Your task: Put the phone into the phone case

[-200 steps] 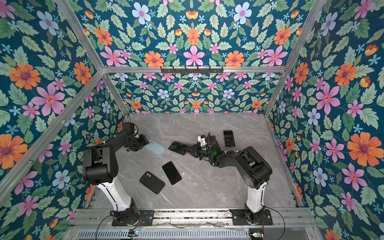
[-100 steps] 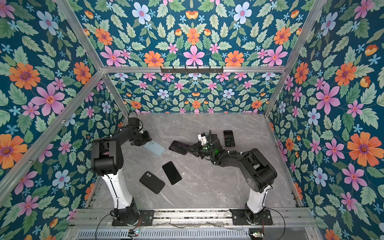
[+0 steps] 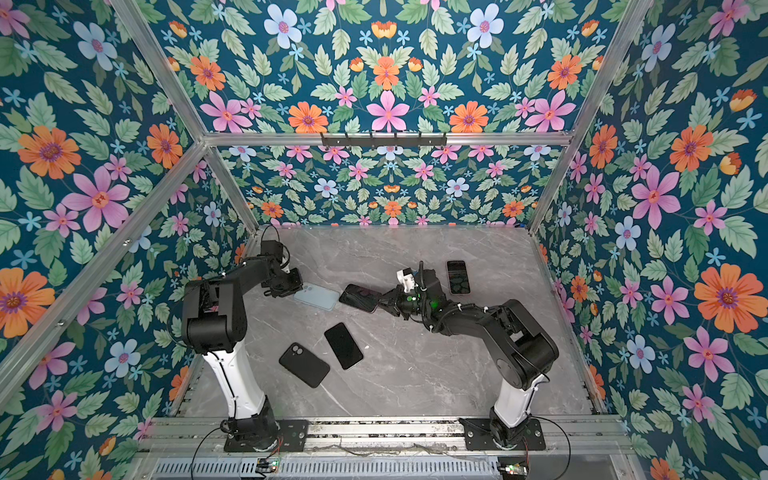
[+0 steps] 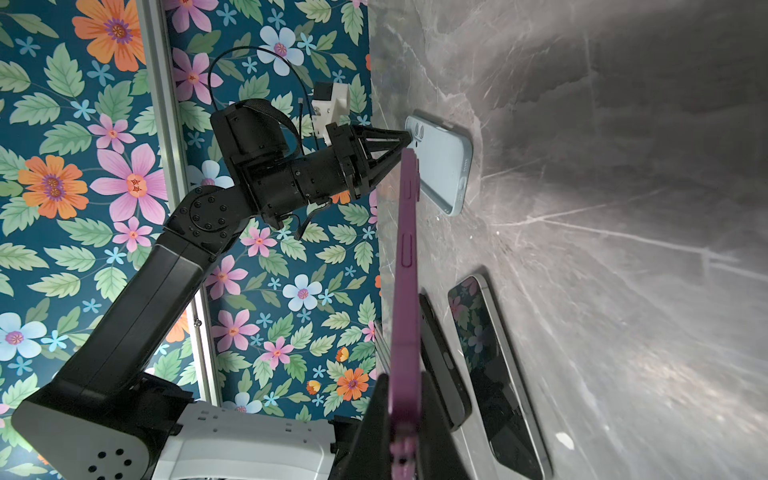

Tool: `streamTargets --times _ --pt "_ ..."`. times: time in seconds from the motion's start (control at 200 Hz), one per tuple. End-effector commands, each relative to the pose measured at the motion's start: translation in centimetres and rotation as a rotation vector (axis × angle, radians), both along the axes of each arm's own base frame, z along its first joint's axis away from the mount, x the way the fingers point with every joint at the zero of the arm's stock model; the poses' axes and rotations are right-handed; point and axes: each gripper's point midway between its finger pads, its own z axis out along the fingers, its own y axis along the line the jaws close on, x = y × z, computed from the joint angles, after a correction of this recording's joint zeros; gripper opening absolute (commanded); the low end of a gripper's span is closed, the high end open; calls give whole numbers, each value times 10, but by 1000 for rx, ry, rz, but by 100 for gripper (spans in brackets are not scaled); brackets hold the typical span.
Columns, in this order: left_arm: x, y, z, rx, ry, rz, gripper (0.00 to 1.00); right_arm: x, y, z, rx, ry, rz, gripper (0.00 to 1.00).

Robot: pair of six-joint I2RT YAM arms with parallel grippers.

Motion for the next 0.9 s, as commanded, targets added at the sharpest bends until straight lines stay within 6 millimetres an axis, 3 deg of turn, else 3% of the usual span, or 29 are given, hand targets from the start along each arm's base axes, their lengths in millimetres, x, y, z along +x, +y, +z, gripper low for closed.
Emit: streamTargets --times 0.0,0.185,0.36,0.365,0.505,0.65,0.76,0.895 --pt "-14 2 -6 27 49 -11 21 1 1 12 21 -46 4 0" --pt "-13 -10 4 55 18 -54 13 -2 -1 17 -1 -65 15 0" --pt "-10 -40 13 62 -18 -144 8 -15 -6 20 -38 -85 96 0" --pt "-10 -41 13 62 -19 -146 8 -16 -7 27 -31 -100 98 0" --pt "-11 -75 22 44 -42 -224 6 -38 -24 39 -48 -138 159 0" --pt "-22 -119 28 19 -60 -327 5 -68 -58 43 -131 -165 175 0" --pt "-38 -162 32 -3 -64 -447 5 -87 -84 47 -188 -190 154 0" --pt "-61 -200 33 4 -47 -547 6 -101 -104 45 -194 -170 119 0"
